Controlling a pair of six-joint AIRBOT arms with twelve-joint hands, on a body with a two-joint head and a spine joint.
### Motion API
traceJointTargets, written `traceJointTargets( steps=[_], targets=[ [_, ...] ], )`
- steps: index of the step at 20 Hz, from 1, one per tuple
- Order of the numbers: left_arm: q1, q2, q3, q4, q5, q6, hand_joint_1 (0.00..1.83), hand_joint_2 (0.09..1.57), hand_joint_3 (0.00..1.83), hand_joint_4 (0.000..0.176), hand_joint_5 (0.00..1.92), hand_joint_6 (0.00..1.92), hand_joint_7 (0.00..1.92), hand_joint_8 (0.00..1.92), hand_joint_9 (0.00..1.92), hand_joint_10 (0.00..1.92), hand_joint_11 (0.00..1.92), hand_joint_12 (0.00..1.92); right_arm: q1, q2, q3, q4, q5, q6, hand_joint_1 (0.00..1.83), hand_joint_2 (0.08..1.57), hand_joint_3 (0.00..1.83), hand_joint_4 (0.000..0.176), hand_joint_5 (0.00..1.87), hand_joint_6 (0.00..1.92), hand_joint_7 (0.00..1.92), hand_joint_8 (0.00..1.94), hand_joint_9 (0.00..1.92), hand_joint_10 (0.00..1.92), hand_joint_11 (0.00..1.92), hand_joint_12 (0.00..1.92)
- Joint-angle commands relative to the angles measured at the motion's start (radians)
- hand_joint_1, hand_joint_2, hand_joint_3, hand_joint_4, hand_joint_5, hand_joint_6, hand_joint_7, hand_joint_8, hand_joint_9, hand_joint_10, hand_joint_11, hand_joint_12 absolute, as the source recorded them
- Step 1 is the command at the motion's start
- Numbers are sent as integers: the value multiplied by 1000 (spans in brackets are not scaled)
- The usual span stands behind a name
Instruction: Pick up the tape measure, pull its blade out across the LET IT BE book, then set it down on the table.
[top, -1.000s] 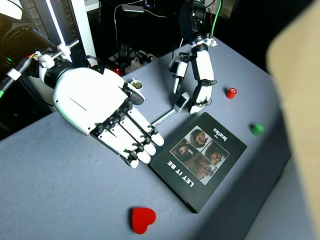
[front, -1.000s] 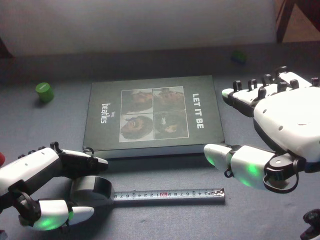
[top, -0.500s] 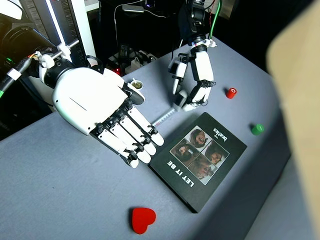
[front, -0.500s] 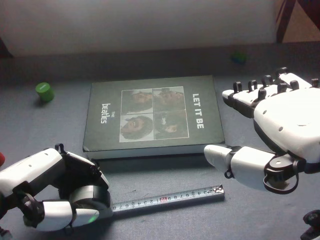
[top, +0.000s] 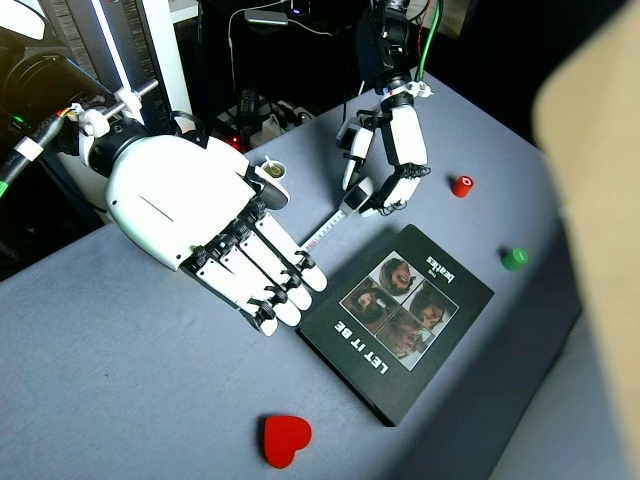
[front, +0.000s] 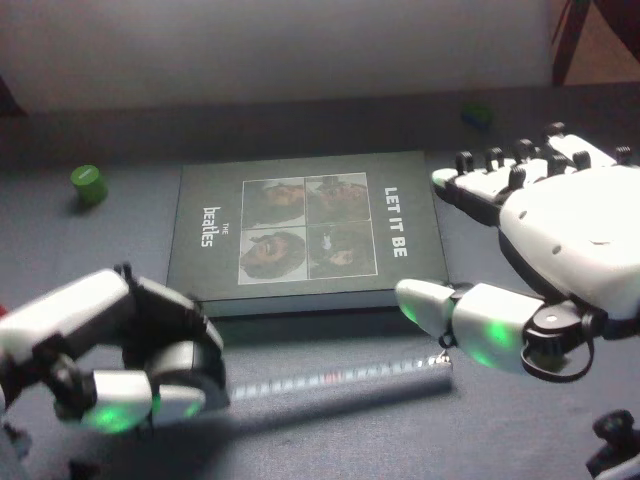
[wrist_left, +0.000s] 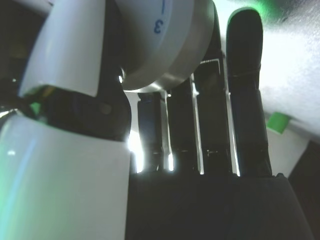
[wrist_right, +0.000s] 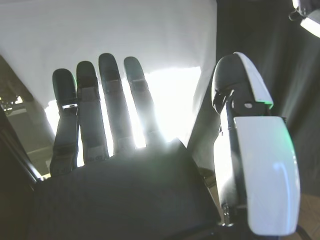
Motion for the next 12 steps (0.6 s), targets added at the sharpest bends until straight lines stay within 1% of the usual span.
traceJointTargets(
  steps=[1,2,3,4,5,6,7,9,11,12],
  targets=[
    [-35,17,0,15,-80,-8,1381,1083,0,0,1081,658,1041,861,938,1236,794,1204,17,1,5,-98,-39,16,134,1145,1,0,302,6,371,3,317,4,0,994],
    [-63,31,-1,15,-50,-5,1382,1083,0,0,1074,669,1047,853,940,1236,795,1200,22,-1,9,-98,-31,20,180,1148,2,0,304,5,369,2,317,4,0,987],
    [-96,49,-3,15,-18,0,1382,1083,0,0,1072,672,1048,853,940,1235,794,1199,26,-3,13,-98,-20,24,285,1154,2,0,315,9,375,4,324,6,0,992],
    [-134,67,-5,15,7,6,1383,1083,0,0,1071,674,1048,854,939,1235,794,1197,35,-6,22,-98,-1,28,479,1158,1,0,319,7,379,3,336,8,0,1067],
    [-159,79,-3,14,18,7,1383,1083,0,0,1067,677,1050,853,941,1233,795,1194,47,-9,30,-98,13,29,778,1133,0,0,339,9,386,3,353,10,0,1139],
    [-197,96,3,14,40,16,1382,1085,1,0,1047,696,1050,862,937,1241,798,1188,71,-12,43,-98,29,25,947,1112,0,0,370,18,388,3,366,13,25,1168],
    [-220,105,8,14,71,23,1382,1086,1,0,1038,704,1048,866,944,1235,797,1185,88,-15,52,-98,40,22,1030,1123,0,0,405,29,412,10,377,15,29,1173],
    [-287,117,37,14,118,30,1383,1086,0,0,1032,708,1043,869,953,1228,801,1183,155,-32,91,-77,87,-16,1066,1165,8,0,454,20,460,11,436,24,33,1155],
    [-328,116,59,12,157,30,1383,1086,0,0,1031,710,1045,867,953,1229,806,1182,192,-47,120,-46,122,-50,1109,1179,4,0,486,14,534,13,514,34,60,1151],
    [-361,111,77,12,184,31,1383,1086,0,0,1031,710,1045,867,952,1229,809,1182,216,-62,145,-22,153,-93,1115,1181,3,0,498,14,564,19,542,40,69,1151]
  ],
)
